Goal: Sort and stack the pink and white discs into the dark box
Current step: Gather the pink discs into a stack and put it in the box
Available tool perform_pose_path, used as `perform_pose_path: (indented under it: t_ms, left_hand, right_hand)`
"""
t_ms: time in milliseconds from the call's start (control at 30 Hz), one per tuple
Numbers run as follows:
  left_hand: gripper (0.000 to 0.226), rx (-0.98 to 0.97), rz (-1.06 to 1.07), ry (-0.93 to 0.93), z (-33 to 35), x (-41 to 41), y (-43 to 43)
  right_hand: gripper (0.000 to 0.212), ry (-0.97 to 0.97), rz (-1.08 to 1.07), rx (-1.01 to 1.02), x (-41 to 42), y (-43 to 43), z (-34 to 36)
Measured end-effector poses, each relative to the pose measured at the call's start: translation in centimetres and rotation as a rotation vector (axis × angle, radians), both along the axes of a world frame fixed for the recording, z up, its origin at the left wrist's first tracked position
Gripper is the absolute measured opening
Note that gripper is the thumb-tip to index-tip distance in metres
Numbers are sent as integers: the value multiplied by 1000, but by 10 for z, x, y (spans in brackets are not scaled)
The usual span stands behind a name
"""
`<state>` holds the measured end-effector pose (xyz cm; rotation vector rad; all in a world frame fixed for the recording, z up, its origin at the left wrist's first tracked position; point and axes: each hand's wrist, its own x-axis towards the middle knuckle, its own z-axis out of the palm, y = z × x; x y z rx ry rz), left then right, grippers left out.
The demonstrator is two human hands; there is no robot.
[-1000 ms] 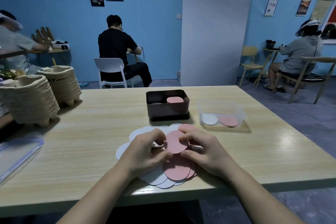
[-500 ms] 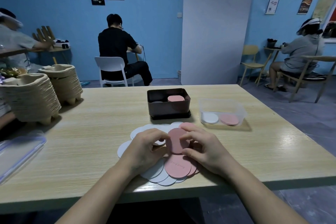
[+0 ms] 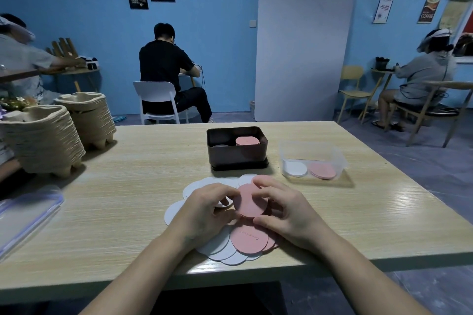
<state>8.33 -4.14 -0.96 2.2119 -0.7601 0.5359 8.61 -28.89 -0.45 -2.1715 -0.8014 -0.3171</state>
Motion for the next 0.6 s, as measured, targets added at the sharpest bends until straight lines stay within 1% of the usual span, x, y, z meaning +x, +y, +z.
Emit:
perform_pose_path:
  t_ms: [67, 200, 333, 533, 600]
  left_hand:
    - [42, 14, -1, -16, -1, -1, 0]
    - [39, 31, -10, -35, -1, -1, 0]
    - [38, 42, -5, -36, -1, -1, 1]
    - [37, 57, 12, -17, -1, -1, 1]
    - [38, 77, 35, -20, -1, 0, 3]
  right_hand:
    - [44, -31, -12, -23, 1, 1, 0]
    - [35, -36, -4, -28, 0, 0, 0]
    - [34, -28, 9, -40, -1, 1, 3]
    - [30, -54, 7, -6, -6, 0, 7]
    - [29, -34, 1, 22, -8, -3, 5]
